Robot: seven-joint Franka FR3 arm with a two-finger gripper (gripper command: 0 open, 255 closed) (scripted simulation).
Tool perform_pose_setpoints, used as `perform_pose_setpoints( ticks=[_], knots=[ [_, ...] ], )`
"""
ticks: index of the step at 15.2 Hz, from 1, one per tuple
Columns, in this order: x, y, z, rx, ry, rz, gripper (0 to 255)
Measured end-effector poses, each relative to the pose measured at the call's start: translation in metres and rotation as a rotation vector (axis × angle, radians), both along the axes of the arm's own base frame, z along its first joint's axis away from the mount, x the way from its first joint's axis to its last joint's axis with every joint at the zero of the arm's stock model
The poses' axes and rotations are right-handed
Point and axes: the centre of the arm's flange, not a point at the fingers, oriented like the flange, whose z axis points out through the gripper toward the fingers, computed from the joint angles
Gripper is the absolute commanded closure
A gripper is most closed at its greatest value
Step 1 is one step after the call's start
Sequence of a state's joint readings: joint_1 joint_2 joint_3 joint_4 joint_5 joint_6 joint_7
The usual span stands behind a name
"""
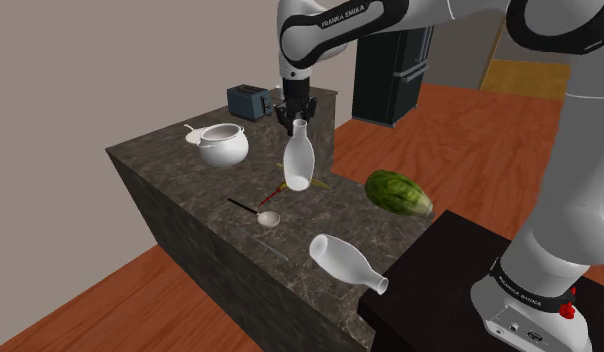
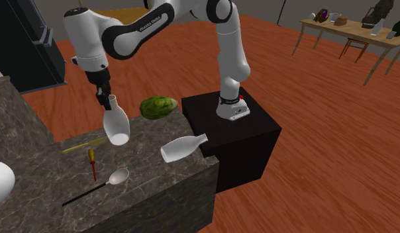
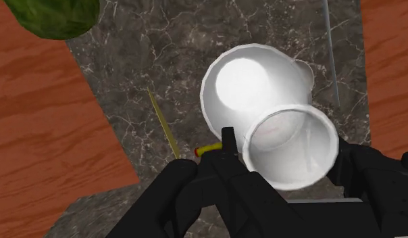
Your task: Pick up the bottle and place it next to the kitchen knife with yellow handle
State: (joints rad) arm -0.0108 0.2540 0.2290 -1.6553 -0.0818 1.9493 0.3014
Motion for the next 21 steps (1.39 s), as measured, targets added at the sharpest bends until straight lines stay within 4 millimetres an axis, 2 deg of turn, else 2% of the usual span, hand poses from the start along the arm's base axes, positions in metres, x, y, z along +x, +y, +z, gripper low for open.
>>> perform_pose_setpoints(
  ticks=[5,7,8,21],
  knots=[
    [0.049,-0.021,-0.029,0.001,0.000,0.000,255],
    [0.073,-0.037,-0.041,0.001,-0.001,0.000,255],
    [0.079,-0.037,-0.047,0.000,0.000,-0.001,255],
    [0.084,-0.038,-0.115,0.000,-0.001,0.000,255]
  ],
)
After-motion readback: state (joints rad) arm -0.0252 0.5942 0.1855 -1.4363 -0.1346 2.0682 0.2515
